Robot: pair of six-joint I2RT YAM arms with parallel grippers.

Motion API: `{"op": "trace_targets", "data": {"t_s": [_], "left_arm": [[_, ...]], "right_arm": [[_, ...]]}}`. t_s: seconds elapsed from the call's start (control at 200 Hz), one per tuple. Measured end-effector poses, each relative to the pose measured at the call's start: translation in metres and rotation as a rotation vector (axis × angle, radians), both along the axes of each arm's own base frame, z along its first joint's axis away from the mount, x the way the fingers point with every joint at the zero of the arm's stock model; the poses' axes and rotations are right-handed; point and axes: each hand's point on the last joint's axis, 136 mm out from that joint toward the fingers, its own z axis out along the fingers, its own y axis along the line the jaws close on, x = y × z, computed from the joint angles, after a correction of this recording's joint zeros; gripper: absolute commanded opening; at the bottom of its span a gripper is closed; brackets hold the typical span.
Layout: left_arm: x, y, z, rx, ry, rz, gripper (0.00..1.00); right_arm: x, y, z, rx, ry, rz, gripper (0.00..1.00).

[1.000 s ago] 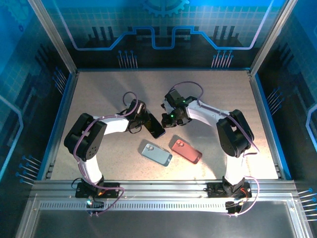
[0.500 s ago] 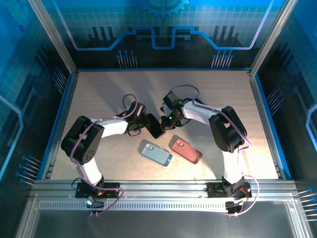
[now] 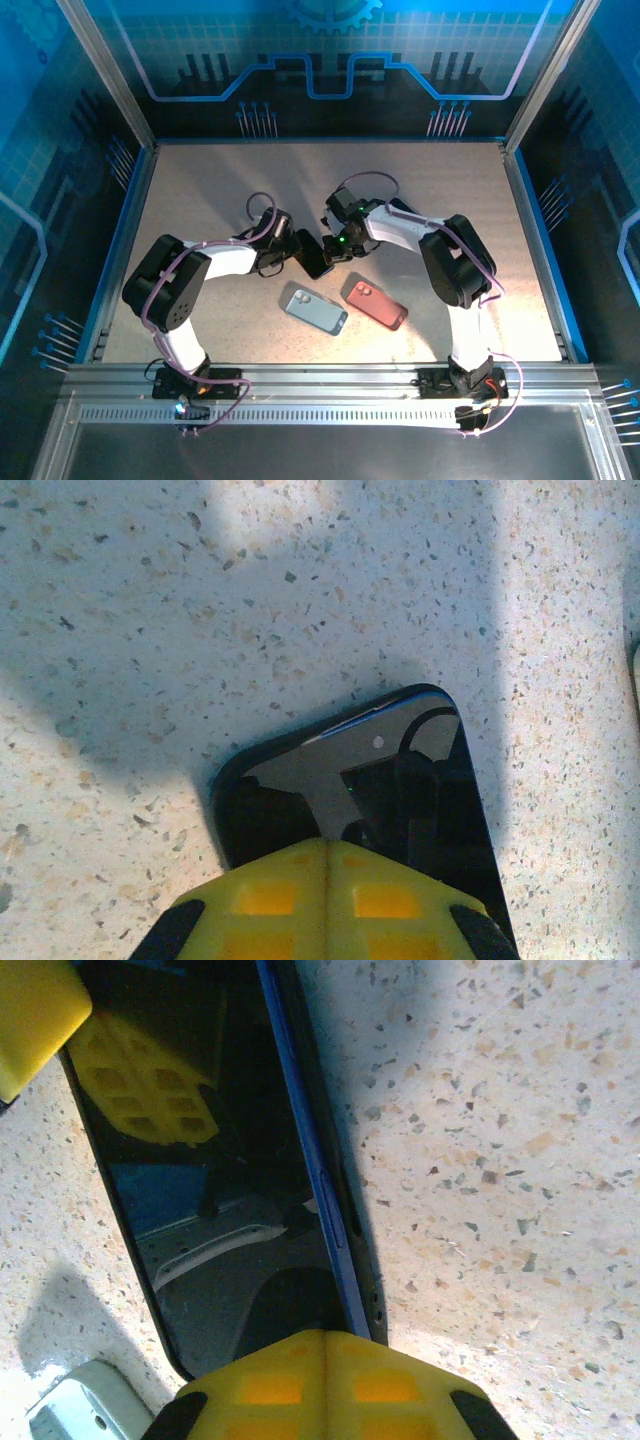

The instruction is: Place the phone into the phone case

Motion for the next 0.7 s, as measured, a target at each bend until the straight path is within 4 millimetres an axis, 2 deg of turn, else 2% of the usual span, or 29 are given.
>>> {"op": "trace_targets", "data": {"t_s": [0.55, 0.7], "left_arm": [[0.0007, -0.0010, -0.0002, -0.019, -0.030, -0.001, 0.00], [0.0014, -0.0012, 0.0005, -0.018, -0.032, -0.001, 0.00]], "right_arm": [[-0.0034, 0.0023, -0.0072, -0.057, -0.042, 0.018, 0.00], [-0.0046, 0.0013, -0.0006, -0.024, -0.081, 0.016, 0.00]]}}
